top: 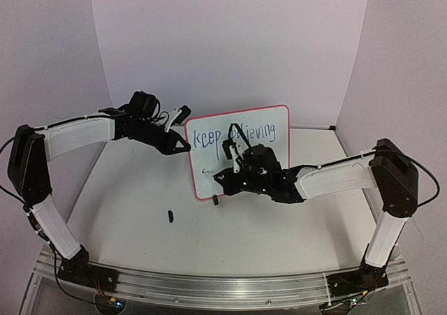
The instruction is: Write a sentence on the whiteboard
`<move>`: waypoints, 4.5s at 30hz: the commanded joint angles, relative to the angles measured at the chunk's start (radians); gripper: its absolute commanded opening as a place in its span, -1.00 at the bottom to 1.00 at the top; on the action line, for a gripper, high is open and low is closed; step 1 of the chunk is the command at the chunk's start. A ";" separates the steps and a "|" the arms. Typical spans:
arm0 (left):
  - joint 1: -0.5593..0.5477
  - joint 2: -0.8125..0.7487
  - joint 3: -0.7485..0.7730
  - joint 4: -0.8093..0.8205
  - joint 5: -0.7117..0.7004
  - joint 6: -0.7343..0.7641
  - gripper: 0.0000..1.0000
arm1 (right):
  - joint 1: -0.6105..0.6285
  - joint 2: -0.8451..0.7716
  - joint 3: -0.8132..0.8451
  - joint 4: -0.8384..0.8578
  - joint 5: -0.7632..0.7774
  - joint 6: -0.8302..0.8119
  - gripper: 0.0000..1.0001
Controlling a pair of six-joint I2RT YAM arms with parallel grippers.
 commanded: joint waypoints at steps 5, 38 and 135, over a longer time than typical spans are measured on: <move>-0.022 0.051 -0.014 -0.132 -0.072 0.038 -1.00 | -0.004 -0.044 -0.029 0.000 0.063 0.012 -1.00; -0.027 0.049 -0.014 -0.134 -0.075 0.040 -1.00 | 0.033 -0.023 0.027 0.006 -0.021 -0.022 -1.00; -0.033 0.042 -0.012 -0.141 -0.083 0.042 -1.00 | 0.032 -0.017 0.041 -0.053 0.144 0.023 -1.00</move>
